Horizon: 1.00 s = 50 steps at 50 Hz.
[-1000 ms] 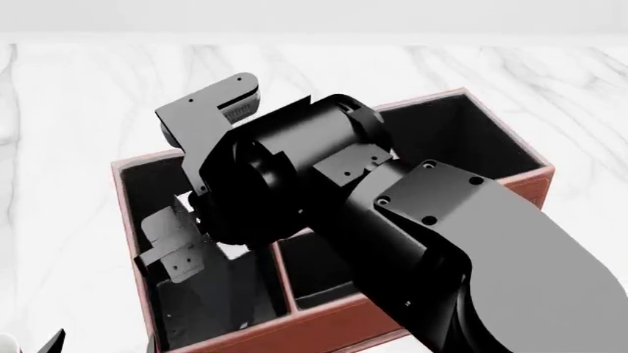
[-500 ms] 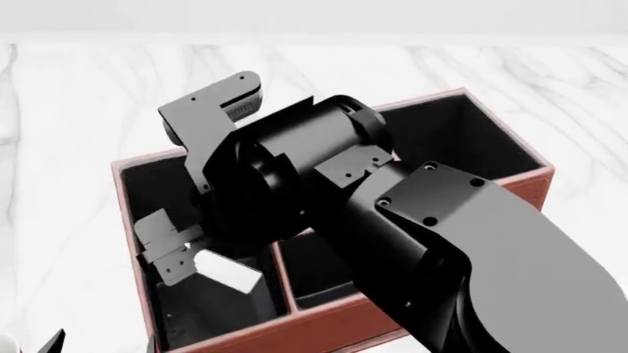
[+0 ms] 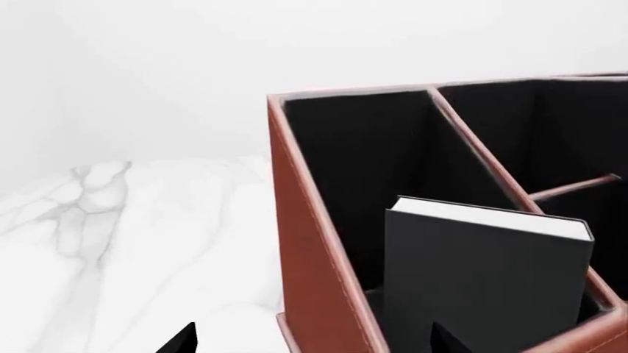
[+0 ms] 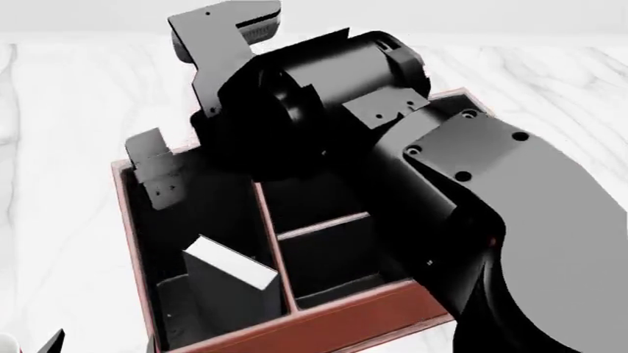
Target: Pick up the book and place it in the left compartment of the caddy.
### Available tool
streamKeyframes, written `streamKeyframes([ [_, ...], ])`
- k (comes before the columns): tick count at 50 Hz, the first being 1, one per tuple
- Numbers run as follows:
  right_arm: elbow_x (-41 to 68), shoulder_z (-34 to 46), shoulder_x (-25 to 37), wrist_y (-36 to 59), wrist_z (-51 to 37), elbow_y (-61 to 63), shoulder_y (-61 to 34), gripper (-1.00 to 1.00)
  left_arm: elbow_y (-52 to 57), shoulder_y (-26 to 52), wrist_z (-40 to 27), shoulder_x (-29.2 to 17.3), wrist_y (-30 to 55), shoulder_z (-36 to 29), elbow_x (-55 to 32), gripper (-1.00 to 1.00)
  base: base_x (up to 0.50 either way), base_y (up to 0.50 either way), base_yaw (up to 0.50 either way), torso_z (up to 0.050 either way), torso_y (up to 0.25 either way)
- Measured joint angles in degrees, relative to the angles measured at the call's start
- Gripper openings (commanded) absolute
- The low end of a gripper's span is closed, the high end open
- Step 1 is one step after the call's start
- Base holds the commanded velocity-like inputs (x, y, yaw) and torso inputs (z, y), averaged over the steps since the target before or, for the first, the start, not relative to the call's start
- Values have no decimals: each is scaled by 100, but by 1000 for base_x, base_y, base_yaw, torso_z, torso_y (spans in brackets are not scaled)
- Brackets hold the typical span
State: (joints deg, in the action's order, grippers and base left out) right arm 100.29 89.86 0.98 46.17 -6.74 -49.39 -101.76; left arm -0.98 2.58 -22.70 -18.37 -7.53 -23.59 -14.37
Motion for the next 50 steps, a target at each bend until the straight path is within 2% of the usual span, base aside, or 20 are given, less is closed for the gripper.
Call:
streamKeyframes([
  [4, 32, -234, 588, -556, -513, 791, -149, 100, 14, -9, -4, -10, -3, 1, -11, 100, 0, 0, 0, 0, 0],
  [11, -308, -842, 1952, -2109, -1706, 2751, 127, 100, 42, -31, -9, -27, -9, -7, -21, 100, 0, 0, 0, 0, 0],
  [18, -1240, -1041, 3166, -3338, -2815, 4507, 707, 100, 62, -47, -16, -41, -16, -11, -34, 100, 0, 0, 0, 0, 0],
  [25, -2276, -995, 4033, -4232, -3776, 5753, 1441, 100, 67, -55, -31, -49, -34, -19, -23, 100, 0, 0, 0, 0, 0],
  [37, -3686, -780, 4947, -5272, -5087, 6954, 2660, 100, 72, -68, -57, -63, -80, -44, 21, 100, 0, 0, 0, 0, 0],
  [50, -4521, -640, 5321, -5970, -5708, 7399, 3501, 100, 120, -97, -112, -88, -112, -53, 64, 100, 0, 0, 0, 0, 0],
])
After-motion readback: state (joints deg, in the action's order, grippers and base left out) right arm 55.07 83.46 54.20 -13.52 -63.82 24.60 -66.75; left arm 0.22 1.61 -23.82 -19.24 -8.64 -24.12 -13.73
